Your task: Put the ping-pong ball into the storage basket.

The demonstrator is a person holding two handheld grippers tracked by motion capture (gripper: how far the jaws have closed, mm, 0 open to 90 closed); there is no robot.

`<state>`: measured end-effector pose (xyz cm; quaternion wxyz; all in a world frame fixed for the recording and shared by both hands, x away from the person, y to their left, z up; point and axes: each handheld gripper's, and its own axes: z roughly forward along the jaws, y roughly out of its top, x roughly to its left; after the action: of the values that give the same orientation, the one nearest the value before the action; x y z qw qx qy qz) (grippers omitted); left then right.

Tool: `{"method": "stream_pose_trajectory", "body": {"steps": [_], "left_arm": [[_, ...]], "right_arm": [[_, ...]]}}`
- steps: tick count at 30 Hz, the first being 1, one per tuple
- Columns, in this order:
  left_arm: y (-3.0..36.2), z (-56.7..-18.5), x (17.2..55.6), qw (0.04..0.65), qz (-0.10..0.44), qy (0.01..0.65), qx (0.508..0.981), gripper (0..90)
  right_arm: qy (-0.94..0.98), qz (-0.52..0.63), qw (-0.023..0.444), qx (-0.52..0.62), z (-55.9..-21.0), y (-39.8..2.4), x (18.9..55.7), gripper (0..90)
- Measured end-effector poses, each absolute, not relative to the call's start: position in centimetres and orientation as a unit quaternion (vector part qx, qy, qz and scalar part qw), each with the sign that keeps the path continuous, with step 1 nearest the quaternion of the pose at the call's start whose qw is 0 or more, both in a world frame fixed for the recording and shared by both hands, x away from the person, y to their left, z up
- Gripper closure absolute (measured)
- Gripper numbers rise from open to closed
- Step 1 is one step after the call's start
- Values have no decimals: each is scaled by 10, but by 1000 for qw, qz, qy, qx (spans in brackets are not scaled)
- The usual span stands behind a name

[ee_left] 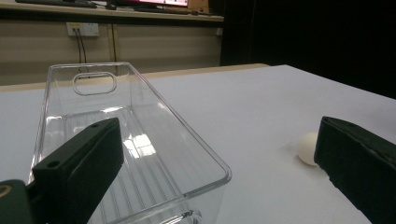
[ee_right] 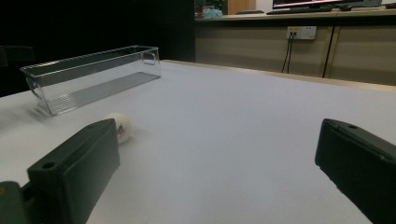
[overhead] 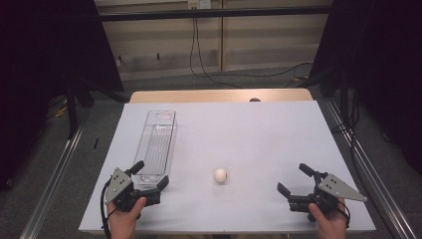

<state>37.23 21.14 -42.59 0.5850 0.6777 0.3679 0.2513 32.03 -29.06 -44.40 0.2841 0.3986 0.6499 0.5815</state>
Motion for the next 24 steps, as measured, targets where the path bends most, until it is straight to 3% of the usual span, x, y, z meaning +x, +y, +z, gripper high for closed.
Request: {"method": "stream_pose_trajectory", "body": {"steps": [24], "left_arm": [[201, -419, 378, 583, 238, 361, 688, 16]], "right_arm": [[659, 581, 281, 387, -444, -288, 321, 1]]}}
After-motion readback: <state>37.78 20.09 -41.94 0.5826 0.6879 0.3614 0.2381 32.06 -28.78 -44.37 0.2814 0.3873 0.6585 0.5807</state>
